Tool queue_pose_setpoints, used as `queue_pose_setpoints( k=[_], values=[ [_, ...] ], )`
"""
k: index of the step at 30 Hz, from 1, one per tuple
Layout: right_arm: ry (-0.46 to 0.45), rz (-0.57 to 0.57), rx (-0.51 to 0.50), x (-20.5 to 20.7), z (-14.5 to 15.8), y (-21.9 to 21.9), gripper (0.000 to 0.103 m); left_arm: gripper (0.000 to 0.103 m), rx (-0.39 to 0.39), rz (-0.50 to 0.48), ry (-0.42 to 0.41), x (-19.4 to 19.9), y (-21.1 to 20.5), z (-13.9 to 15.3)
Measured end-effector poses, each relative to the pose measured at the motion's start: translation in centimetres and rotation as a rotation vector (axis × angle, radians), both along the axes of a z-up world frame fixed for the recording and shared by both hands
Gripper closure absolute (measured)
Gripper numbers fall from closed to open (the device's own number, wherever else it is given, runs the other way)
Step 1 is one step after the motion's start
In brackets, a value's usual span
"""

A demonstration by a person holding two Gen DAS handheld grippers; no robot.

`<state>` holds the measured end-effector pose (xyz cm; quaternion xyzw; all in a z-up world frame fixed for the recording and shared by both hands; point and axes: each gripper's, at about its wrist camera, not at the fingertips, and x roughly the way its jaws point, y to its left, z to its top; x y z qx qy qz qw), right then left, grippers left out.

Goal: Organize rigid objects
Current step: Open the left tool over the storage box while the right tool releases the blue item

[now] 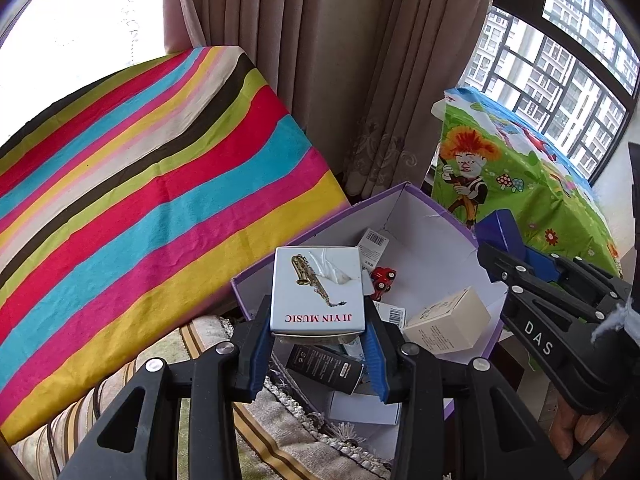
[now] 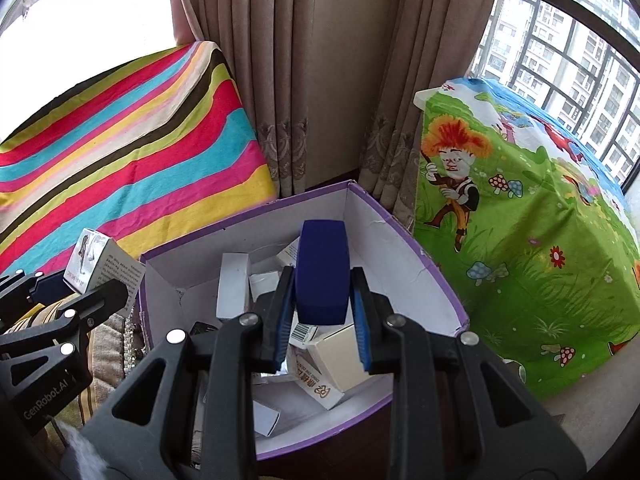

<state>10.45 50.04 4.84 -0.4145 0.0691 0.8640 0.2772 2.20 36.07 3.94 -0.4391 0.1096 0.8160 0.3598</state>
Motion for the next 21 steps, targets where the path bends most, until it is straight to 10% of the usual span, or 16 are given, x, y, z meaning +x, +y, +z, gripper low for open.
queue_pose_setpoints(
  k=[5, 9, 21],
  values=[
    [-0.014, -0.011, 0.003, 0.0, -0.2, 0.3, 0.068, 0.061, 0.011, -0.013, -0.016, 0.1, 0.4, -0.1],
    [-0.004, -0.027, 0.023, 0.2, 0.1, 0.3, 0.037, 0.055, 0.028, -0.025, -0.061, -0.2, 0.7, -0.4],
    [-0.067, -0.037, -0.002, 1.2, -0.9, -0.9, 0.023, 0.038, 0.077, 0.029, -0.178, 0.6, -2.1, -1.0]
  ],
)
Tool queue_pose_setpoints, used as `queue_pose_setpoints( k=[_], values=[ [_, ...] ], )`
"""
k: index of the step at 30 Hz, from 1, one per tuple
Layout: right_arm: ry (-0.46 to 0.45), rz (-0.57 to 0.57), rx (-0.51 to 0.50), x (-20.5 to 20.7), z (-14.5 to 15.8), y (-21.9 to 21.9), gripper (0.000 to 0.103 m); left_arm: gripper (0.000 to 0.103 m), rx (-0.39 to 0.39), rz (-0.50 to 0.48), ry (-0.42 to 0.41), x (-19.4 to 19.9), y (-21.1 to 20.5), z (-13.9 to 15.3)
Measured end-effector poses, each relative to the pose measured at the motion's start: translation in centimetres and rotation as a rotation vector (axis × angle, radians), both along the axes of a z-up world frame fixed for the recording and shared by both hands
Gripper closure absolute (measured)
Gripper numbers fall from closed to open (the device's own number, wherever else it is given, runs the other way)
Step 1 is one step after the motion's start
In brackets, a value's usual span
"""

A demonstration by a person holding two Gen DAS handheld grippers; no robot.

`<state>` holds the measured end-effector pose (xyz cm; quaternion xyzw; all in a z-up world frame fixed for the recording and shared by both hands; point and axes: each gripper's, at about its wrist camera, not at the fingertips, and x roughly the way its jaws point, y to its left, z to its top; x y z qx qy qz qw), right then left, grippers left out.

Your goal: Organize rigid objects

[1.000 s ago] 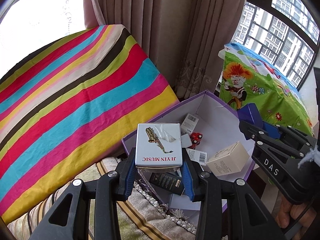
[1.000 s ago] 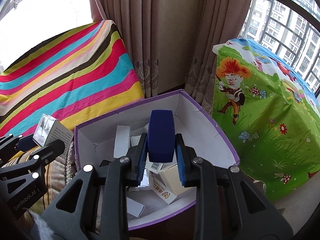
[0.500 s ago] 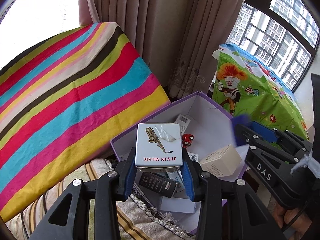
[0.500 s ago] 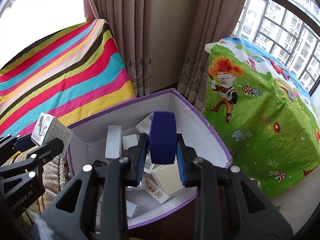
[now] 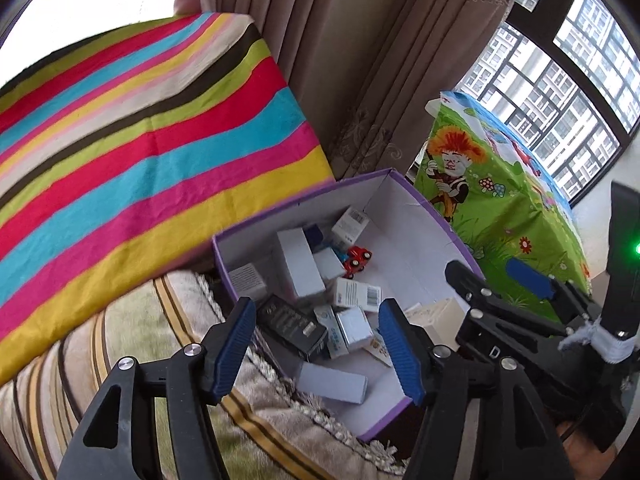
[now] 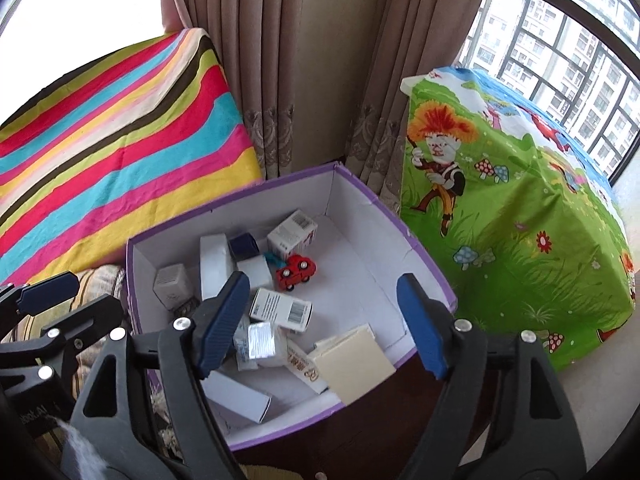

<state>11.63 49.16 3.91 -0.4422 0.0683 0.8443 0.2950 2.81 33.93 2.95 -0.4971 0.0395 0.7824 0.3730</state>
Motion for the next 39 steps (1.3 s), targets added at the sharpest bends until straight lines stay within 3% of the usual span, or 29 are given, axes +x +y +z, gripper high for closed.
queue_pose_setpoints(
  k=[6, 16, 26, 39],
  values=[
    [-0.028, 0.007, -0.039, 1.8, -1.0, -1.6, 0.023, 0.032, -0.005, 0.047, -0.093, 1.1, -2.2, -1.4],
    [-0.019, 0.008, -0.024, 1.9, -1.0, -2.0, 0.022, 0.029, 0.001, 0.07, -0.143, 0.8, -3.0, -2.4],
    [-0.028, 0.01, -0.028, 1.8, -1.3, -1.8, 0.022, 0.017, 0.019, 0.059, -0.178, 0.9, -2.6, -2.9],
    [-0.029, 0.018, -0.033, 1.8, -1.4, -1.9, 0.022, 0.017, 0.008, 0.055, -0.174, 1.0, -2.5, -3.0]
  ],
)
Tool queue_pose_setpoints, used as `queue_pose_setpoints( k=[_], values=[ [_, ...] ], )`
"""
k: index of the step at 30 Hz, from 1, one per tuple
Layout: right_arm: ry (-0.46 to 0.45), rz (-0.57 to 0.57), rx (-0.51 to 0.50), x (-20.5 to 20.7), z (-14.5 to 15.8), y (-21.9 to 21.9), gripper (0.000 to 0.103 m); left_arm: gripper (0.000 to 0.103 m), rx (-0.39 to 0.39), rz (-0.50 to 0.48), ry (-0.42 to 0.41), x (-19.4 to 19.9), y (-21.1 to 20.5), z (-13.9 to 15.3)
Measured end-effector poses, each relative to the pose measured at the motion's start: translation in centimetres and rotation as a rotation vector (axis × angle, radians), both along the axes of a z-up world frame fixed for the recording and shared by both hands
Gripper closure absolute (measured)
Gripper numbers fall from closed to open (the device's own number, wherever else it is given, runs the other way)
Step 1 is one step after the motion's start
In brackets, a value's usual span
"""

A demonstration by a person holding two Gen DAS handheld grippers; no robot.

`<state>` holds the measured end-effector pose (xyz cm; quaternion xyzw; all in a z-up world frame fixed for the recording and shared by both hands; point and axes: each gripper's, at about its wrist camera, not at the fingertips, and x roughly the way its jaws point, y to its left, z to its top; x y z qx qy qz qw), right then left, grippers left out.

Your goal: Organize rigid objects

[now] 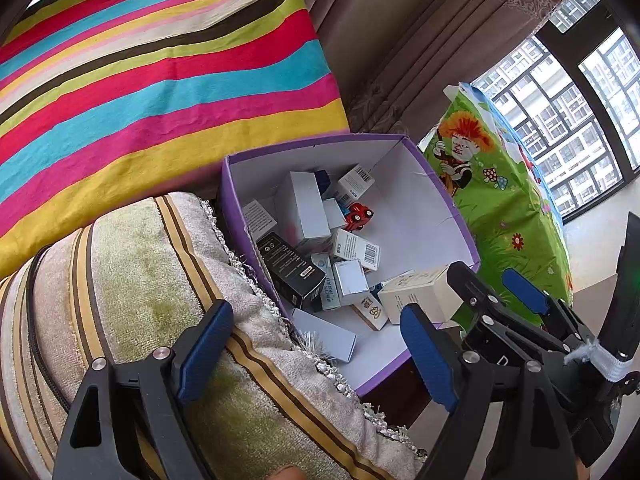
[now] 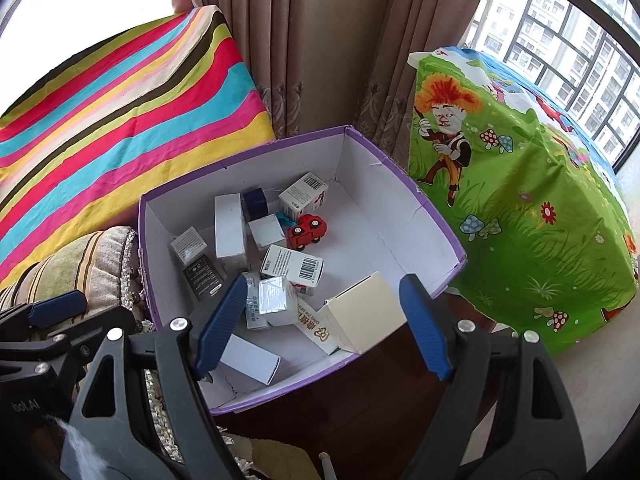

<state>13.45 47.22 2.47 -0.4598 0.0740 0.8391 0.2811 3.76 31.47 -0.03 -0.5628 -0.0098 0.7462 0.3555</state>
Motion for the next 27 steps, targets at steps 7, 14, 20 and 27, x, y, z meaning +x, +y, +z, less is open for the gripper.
queue_pose_setpoints(
  k=[7, 14, 20, 27],
  values=[
    [0.0, -0.002, -0.003, 0.0, -0.03, 0.11, 0.022, 0.017, 0.0, -0.001, 0.0, 0.0, 0.01, -0.02],
    [-0.002, -0.003, -0.007, -0.04, -0.13, 0.23, 0.022, 0.017, 0.0, 0.0, 0.0, -0.05, 0.02, -0.04],
    [-0.002, -0.002, -0.009, -0.04, -0.14, 0.26, 0.022, 0.017, 0.0, -0.001, 0.0, -0.08, 0.01, -0.04],
    [-0.003, -0.002, -0.007, -0.08, -0.19, 0.27, 0.022, 0.017, 0.0, -0.001, 0.0, -0.1, 0.03, -0.05]
  ],
)
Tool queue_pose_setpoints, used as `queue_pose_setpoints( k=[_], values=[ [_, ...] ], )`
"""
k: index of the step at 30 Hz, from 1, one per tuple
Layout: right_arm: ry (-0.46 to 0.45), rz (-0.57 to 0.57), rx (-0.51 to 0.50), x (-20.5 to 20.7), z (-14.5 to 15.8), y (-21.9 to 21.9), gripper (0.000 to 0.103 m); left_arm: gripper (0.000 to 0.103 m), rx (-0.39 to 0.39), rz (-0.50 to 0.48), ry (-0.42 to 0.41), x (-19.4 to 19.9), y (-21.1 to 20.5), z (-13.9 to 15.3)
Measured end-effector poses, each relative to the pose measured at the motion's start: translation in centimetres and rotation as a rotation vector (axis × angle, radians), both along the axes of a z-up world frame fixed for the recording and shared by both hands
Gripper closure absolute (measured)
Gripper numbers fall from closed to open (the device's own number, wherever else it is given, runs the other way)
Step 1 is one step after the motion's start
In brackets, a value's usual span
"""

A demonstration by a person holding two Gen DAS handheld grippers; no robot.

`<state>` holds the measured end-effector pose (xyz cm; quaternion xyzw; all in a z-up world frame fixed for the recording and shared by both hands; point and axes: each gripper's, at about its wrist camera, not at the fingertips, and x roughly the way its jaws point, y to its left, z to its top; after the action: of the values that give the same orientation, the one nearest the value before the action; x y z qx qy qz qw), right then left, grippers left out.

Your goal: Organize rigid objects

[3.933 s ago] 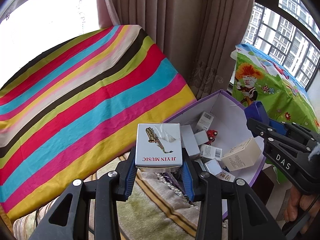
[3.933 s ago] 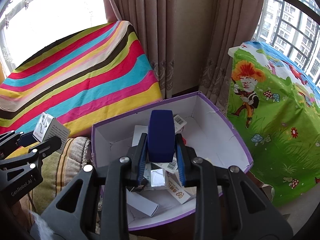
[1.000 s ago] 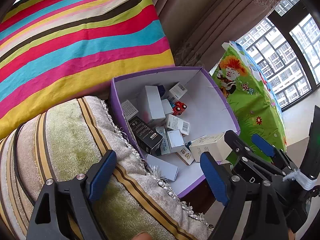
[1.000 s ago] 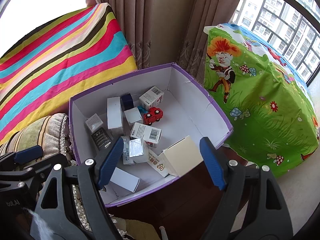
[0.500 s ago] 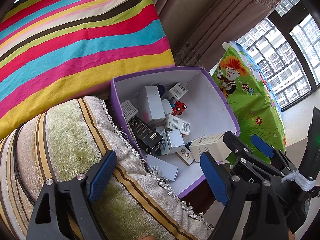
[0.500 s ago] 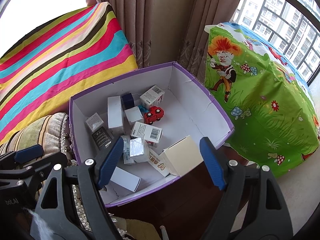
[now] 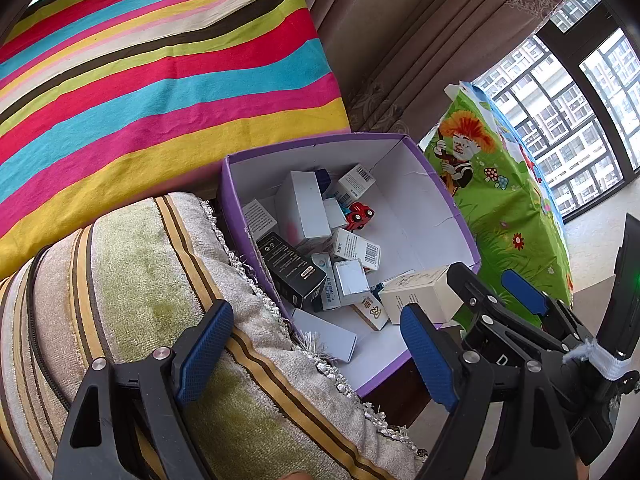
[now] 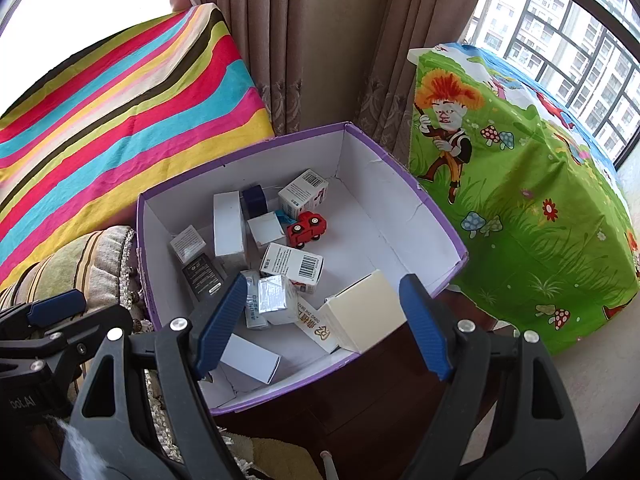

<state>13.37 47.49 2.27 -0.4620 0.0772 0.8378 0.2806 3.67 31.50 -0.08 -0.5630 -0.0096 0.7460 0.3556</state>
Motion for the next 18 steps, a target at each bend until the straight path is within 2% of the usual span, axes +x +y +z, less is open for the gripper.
queue_pose_setpoints(
  k=[18],
  values=[
    [-0.001, 0.001, -0.001, 0.03, -0.13, -0.02, 0.022, 0.017, -0.001, 0.001, 0.0, 0.03, 0.01, 0.08]
  ],
)
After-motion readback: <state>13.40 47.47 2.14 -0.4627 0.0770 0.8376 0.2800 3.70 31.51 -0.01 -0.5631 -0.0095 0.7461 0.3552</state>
